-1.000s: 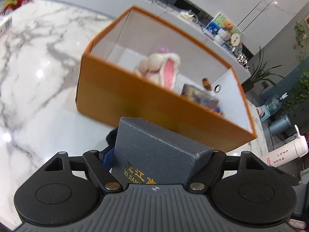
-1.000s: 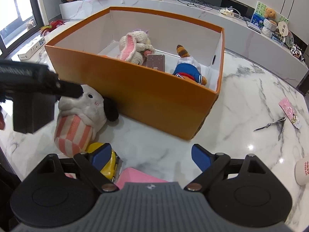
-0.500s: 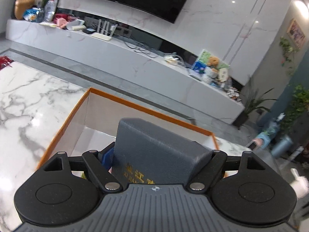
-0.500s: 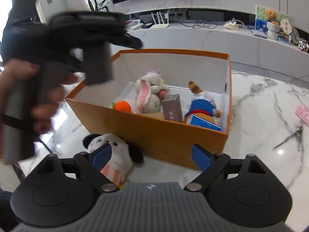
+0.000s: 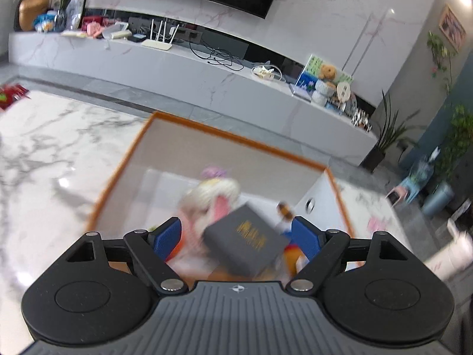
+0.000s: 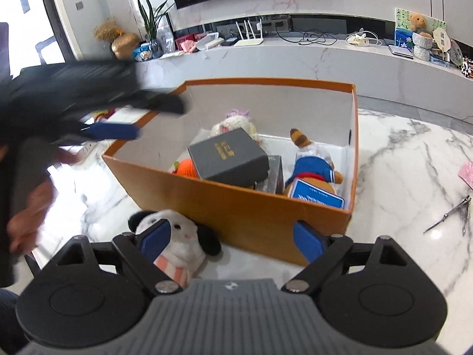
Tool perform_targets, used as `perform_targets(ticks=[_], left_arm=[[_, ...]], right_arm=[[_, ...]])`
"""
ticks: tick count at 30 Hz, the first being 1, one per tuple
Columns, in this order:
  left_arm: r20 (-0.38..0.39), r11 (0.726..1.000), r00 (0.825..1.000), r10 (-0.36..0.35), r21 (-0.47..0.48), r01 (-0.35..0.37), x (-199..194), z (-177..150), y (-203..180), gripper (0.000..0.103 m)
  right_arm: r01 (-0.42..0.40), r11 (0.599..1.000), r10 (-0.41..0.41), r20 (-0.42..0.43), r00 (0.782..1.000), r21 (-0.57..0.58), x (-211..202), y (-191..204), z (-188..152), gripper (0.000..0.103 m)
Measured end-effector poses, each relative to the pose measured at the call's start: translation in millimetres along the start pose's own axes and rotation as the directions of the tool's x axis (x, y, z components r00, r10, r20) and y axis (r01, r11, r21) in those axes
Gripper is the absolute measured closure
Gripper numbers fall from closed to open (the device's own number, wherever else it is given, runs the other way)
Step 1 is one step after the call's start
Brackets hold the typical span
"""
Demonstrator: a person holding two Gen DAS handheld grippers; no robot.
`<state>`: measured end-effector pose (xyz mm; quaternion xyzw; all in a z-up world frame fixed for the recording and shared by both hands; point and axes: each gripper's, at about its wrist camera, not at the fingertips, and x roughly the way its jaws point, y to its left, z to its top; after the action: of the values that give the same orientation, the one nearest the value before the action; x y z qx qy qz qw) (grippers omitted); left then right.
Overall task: Organize objects
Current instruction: 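Withdraw the open left tool from the orange box, then grasp the white plush dog with left tool while right tool grasps the yellow tape measure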
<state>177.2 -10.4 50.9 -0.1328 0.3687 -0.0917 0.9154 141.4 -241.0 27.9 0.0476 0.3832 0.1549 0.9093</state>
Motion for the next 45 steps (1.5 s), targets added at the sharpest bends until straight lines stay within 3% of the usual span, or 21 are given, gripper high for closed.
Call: perform_targets(ticks=[5,10,15,22,24,29,32,38,45], left_arm=[[-0.059,0.997,0.996,0.074,0.040,-0.072,-19,-27,5,0.004],[-0.184,0.992,0.976,0.116,0.076,-0.104,4,-61,-4,0.004],[-0.239,0.985,0.958,0.160,0.098,-0.140,30,-80,-18,0.004],[-0.342,0.987,0.927,0.154,0.010,-0.160,66,-98,-2,0.002],[-0.302,0.985,0.940,0.159,-0.021,-0.174,68,-97,3,0.000],[-0.286,0.984,0.944,0.163,-0.026,-0.177,71,-92,11,0.001],[-0.277,0.986,0.948,0.155,-0.021,-0.168,69,-92,14,0.015],[-0.286,0.984,0.945,0.157,-0.034,-0.174,63,-86,28,0.019],[-0.281,0.977,0.938,0.201,-0.012,-0.212,53,-87,42,0.020]], right_arm=[[0.084,0.996,-0.083,-0.040,0.996,0.024,-1,-13,-6,0.012],[0.126,0.990,-0.124,-0.036,0.992,0.059,-8,-22,-10,0.012],[0.132,0.990,-0.131,-0.038,0.991,0.049,-14,-22,-12,0.012],[0.120,0.993,-0.119,-0.064,0.991,0.003,-12,-15,-15,0.012],[0.122,0.992,-0.122,-0.073,0.990,-0.008,-10,-14,-16,0.012],[0.122,0.992,-0.123,-0.098,0.988,-0.024,-6,-13,-21,0.011],[0.129,0.991,-0.134,-0.122,0.984,-0.045,-1,-11,-25,0.011],[0.126,0.983,-0.150,-0.191,0.970,-0.132,26,8,-36,0.011],[0.099,0.983,-0.133,-0.237,0.962,-0.152,59,31,-44,0.015]])
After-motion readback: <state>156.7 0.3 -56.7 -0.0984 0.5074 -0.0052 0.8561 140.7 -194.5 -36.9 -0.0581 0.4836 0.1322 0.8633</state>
